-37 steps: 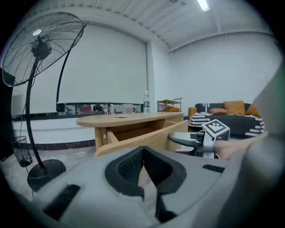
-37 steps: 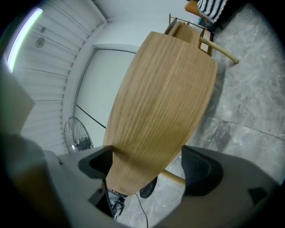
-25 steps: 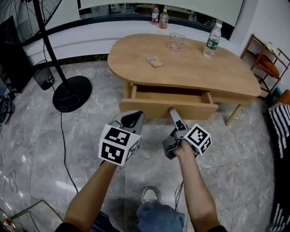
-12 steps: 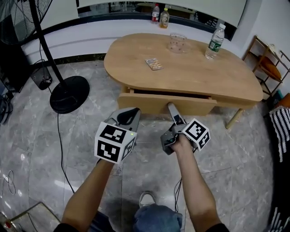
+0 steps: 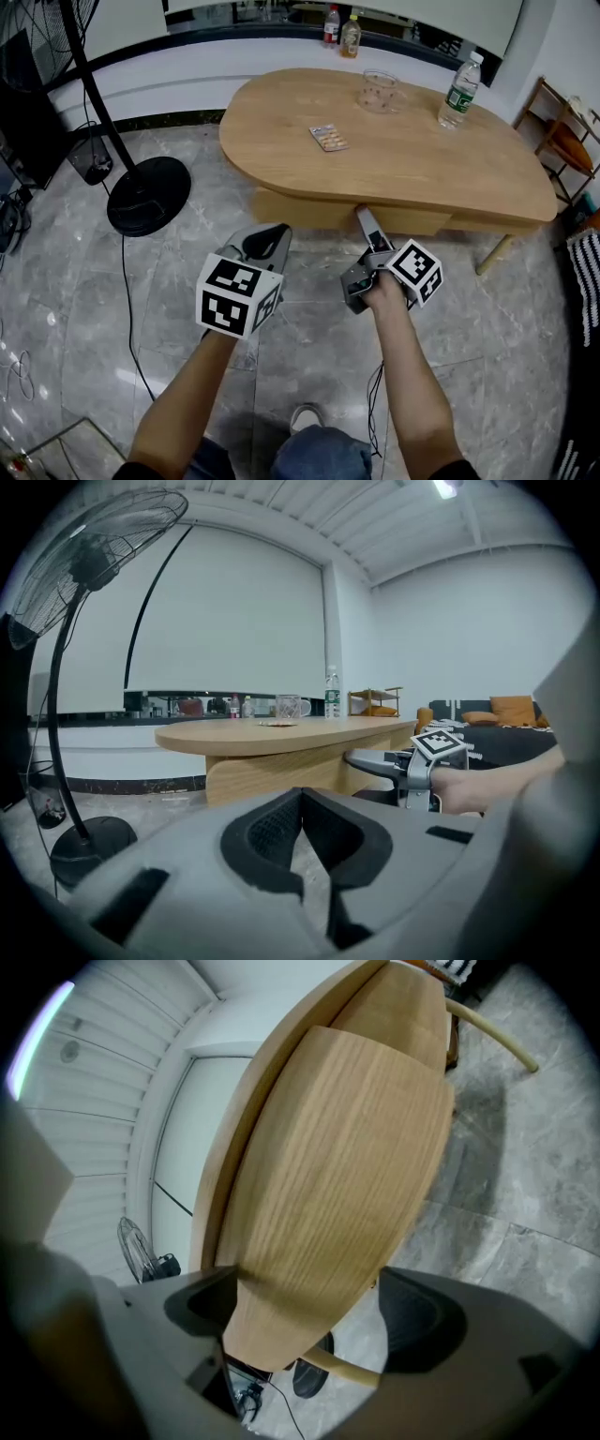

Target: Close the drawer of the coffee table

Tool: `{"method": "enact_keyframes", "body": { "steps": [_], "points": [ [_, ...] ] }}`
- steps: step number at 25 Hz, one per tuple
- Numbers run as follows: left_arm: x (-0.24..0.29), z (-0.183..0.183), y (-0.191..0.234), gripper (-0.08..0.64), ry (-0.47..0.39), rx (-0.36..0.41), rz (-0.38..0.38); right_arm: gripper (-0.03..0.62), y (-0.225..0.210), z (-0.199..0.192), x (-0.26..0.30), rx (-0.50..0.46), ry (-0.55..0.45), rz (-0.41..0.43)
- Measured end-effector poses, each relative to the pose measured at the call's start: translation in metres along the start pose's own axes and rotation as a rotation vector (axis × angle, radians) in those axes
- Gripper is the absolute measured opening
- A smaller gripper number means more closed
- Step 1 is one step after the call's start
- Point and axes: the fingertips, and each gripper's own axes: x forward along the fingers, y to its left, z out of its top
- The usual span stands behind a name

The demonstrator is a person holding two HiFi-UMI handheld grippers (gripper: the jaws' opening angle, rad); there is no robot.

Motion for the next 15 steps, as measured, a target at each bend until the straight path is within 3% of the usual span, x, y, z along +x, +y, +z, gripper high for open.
{"method": "enact_keyframes", "body": {
  "steps": [12,15],
  "points": [
    [0.002,0.007,0.008,0.008,0.0,0.014,0.003,0.472,-0.002,0.004,0.013,0.005,0.012,-0.004],
    [-0.004,0.01,0.005,0.008,0.004,0.014,-0.004,0.441,0.0,0.004,0.004,0.002,0.001,-0.023]
  ]
}}
